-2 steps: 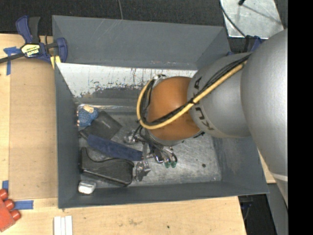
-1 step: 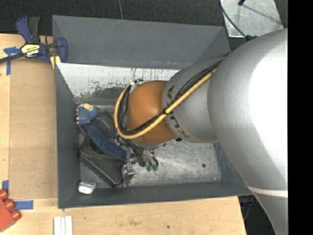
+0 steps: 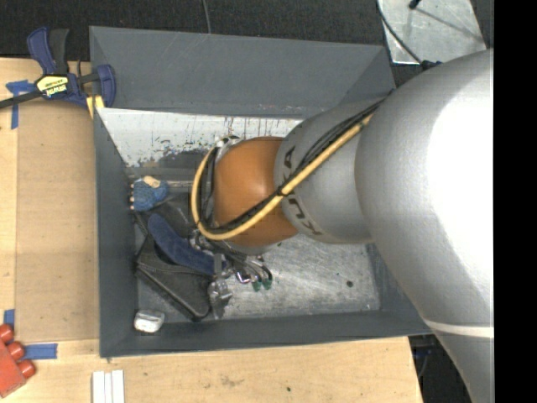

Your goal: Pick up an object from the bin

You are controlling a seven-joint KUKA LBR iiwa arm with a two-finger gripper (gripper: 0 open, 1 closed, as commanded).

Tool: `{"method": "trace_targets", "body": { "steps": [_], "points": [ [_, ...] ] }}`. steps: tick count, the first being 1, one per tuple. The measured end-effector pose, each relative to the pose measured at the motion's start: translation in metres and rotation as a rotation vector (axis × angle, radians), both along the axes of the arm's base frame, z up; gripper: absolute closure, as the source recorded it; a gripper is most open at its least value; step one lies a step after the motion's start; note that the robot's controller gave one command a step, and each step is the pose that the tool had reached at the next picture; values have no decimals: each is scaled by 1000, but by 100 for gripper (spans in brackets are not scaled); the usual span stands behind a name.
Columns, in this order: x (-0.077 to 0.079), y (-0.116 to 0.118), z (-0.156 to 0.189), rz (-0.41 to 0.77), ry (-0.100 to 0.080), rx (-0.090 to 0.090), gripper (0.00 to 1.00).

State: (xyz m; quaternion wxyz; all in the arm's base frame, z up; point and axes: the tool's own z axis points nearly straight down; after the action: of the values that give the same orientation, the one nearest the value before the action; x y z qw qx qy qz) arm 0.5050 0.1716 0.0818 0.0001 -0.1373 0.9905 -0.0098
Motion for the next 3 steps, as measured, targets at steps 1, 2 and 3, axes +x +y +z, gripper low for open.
{"method": "trace_targets", "body": {
  "steps": [1,2,3],
  "points": [
    [0,0,0,3,0,-1,100],
    [1,-7,3,-5,7,9,100],
    [2,-14,23,-12,2,11,100]
  ]
}}
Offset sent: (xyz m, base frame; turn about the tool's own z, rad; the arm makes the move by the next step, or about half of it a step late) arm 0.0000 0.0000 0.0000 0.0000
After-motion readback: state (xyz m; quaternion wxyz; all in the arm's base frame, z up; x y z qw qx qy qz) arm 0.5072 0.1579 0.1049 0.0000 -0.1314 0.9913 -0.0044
